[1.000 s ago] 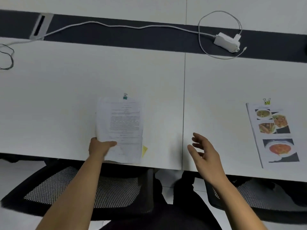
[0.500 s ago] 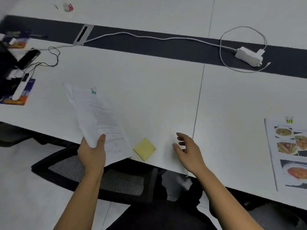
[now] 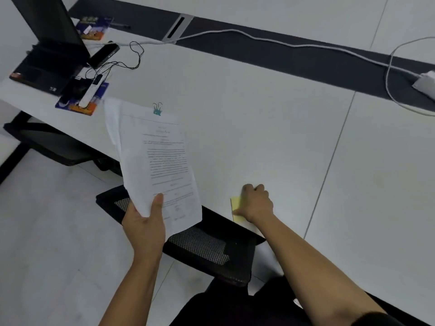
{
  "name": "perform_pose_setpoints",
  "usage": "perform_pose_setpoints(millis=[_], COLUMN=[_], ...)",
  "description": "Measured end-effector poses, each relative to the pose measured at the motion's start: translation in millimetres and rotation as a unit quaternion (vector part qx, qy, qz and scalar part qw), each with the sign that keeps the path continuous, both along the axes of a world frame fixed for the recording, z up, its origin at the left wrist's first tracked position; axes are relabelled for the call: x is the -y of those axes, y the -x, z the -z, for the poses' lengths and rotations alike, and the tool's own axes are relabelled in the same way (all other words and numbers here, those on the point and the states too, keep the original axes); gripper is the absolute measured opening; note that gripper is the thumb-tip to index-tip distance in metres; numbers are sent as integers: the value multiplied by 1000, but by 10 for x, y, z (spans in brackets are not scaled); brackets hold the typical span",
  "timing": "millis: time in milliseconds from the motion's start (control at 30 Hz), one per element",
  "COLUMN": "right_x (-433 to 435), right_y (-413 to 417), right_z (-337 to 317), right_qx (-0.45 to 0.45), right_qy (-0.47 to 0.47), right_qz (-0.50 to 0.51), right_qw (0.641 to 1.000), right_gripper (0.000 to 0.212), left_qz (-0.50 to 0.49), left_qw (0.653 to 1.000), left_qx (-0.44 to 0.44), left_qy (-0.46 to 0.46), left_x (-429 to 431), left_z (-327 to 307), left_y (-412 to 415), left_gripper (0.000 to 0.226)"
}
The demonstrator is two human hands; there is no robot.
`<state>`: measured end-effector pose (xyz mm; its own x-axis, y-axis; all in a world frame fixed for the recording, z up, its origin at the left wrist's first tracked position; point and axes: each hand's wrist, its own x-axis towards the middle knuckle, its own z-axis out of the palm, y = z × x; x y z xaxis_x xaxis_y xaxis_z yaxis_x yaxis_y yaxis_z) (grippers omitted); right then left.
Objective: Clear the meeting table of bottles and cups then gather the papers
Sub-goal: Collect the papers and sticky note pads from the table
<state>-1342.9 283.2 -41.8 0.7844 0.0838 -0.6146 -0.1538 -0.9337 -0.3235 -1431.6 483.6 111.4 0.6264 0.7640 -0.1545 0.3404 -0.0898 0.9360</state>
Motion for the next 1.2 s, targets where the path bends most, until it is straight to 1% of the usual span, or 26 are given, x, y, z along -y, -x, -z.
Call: perform_pose_setpoints(millis=[67,167,233,267,333,400,500,600,633,733,833,933,1033,1100,1200], right_x=[103,274,411,486,659,871,1228,1546,1643,1852,1945,2040,2180,2297,2494], right_y=[22,99,144,168,228,309,548,1021,1227,1936,2706,3447,4139,4564,5180], right_z=[30,34,-50,-117,-306,-520,-885,-1212,-1283,-1443,-1645,-1845,-1974,-2011,-1993], right_qx=[-32,-46,-16,3,41,63,95,143,157,207,285,354,413,438,454], right_qy=[-23,-49,-74,-95,-149,-210,-308,-342,-346,-335,-307,-252,-211,-198,-204], right_qz=[70,116,146,169,247,346,469,548,573,654,729,771,798,807,808], right_qw=[997,991,986,981,956,912,822,749,726,646,542,465,385,344,314], right_gripper=[76,64,46,43,47,47,46,21,16,11,14,13,13,17,19], left_qz=[12,35,43,46,61,85,127,185,214,329,427,496,565,605,636], left_qw=[1000,999,999,998,997,994,988,979,974,941,900,862,817,789,765], left_qx=[3,17,25,29,44,59,72,57,48,21,-4,0,22,41,62], left_qy=[3,-2,-5,-5,1,18,40,58,63,80,90,104,112,101,81], left_x=[6,32,64,85,152,264,544,937,1090,1590,2098,2585,3043,3340,3753], left_z=[14,-13,-72,-110,-203,-294,-370,-338,-306,-256,-286,-416,-612,-721,-779], left_y=[-28,-100,-162,-196,-273,-358,-469,-518,-518,-421,-213,120,586,941,1521], left_gripper=[26,27,28,28,26,24,25,24,23,24,26,18,15,15,13])
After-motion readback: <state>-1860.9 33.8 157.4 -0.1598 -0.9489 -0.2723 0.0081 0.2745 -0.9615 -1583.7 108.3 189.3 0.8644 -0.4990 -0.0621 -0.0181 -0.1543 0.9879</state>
